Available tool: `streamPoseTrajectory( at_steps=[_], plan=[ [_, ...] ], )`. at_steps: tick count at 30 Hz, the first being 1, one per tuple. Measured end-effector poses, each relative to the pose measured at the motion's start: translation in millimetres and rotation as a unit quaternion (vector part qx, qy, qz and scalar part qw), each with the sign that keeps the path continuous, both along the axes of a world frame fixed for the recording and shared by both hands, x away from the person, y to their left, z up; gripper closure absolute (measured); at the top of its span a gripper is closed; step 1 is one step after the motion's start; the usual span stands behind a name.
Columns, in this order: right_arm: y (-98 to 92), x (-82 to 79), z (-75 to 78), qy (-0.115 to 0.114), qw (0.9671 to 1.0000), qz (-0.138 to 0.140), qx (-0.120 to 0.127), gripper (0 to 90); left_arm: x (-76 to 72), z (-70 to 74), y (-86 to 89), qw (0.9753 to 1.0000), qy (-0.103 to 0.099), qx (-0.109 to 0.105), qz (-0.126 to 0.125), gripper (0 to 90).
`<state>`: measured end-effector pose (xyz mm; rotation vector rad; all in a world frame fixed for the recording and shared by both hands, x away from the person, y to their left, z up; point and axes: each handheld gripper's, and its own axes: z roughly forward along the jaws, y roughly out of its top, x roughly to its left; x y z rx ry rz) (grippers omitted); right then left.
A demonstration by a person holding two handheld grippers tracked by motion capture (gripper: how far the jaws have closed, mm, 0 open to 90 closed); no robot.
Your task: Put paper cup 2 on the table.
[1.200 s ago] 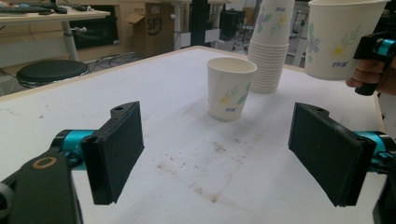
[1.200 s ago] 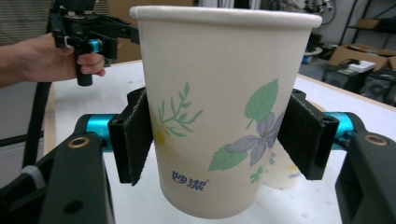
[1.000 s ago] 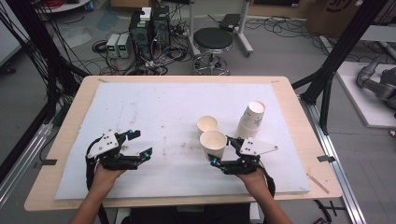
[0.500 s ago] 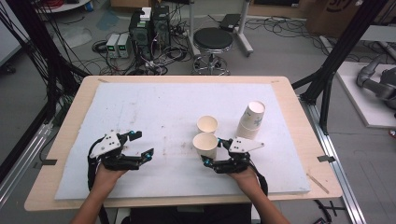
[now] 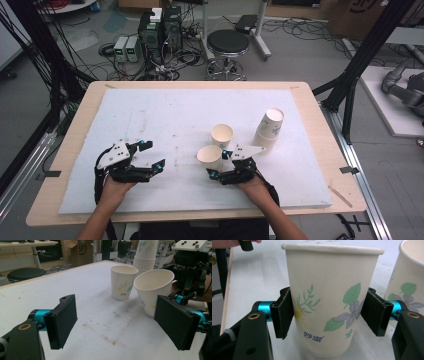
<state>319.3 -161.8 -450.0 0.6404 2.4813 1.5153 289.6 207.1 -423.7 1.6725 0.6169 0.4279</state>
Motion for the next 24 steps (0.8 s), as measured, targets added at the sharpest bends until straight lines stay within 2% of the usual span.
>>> streamPoseTrajectory(
  at_steps=[7,14,24],
  plan=[
    [2.3,2.4,2.0,0.012,0.9996,0.001,-0.025,32.1,-0.2,0.1,-0.1,1.0,0.0,0.0,0.0,18.6],
    [-7.1,-5.0,4.7,0.005,0.9984,0.007,-0.055,32.1,-0.3,0.0,-0.9,1.0,0.001,0.0,0.0,18.6],
    [-14.5,-8.0,1.9,0.006,0.9981,0.011,-0.06,28.2,0.3,-1.1,-1.9,1.0,0.006,0.002,-0.001,18.6]
  ],
)
